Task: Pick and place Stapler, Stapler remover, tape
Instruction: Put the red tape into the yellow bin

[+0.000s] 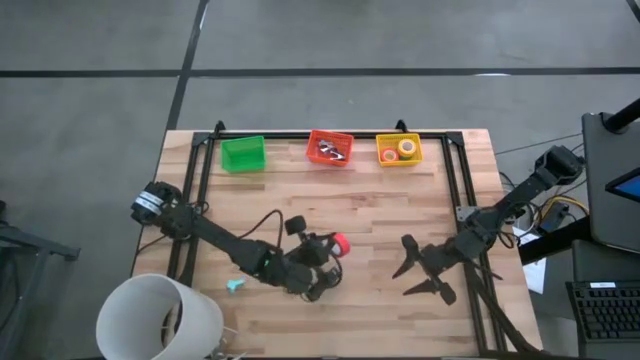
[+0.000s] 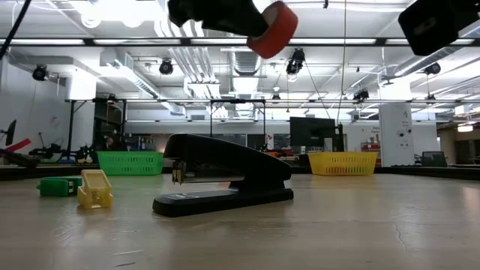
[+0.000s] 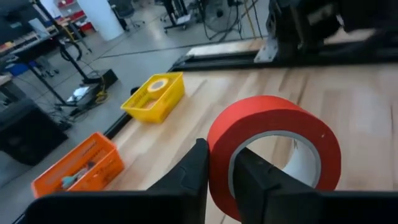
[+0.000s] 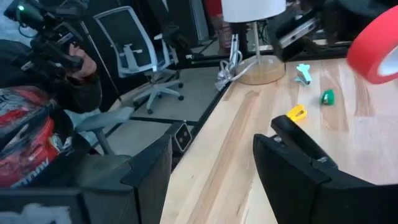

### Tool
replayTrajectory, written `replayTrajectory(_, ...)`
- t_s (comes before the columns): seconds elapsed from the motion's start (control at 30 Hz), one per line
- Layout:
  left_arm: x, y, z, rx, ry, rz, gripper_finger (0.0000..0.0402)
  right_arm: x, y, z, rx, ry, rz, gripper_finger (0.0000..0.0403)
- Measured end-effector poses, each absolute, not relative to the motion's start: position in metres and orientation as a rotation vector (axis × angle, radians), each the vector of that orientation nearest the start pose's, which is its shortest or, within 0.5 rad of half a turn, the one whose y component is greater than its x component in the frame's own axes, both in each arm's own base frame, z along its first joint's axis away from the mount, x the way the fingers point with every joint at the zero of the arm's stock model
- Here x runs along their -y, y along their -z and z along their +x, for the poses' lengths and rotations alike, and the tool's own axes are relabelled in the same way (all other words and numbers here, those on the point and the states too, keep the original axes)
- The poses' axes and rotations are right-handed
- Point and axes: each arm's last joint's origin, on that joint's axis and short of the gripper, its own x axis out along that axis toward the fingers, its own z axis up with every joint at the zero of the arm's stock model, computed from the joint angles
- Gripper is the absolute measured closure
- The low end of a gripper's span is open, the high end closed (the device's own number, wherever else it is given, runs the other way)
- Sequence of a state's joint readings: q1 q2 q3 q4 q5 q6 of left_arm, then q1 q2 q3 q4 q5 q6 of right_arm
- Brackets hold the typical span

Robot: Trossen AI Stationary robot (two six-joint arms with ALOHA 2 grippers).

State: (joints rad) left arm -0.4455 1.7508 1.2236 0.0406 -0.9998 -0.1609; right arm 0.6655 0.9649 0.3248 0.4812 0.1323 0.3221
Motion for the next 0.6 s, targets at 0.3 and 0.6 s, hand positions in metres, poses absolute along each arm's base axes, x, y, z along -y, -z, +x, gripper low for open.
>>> replayTrajectory(0.3, 0.136, -0.2574, 0.3632, -0.29, -0.519, 0.116, 0.0353, -0.1229, -0.2074, 0.1541, -0.217, -0.487, 0.226, 0.0183)
replayTrajectory(0.6, 0.1361, -0.259, 0.3639, -0.278, -0.517, 0.114, 0.0343, -0.1226, -0.2075, 0.1543, -0.211, -0.476, 0.209, 0.0183)
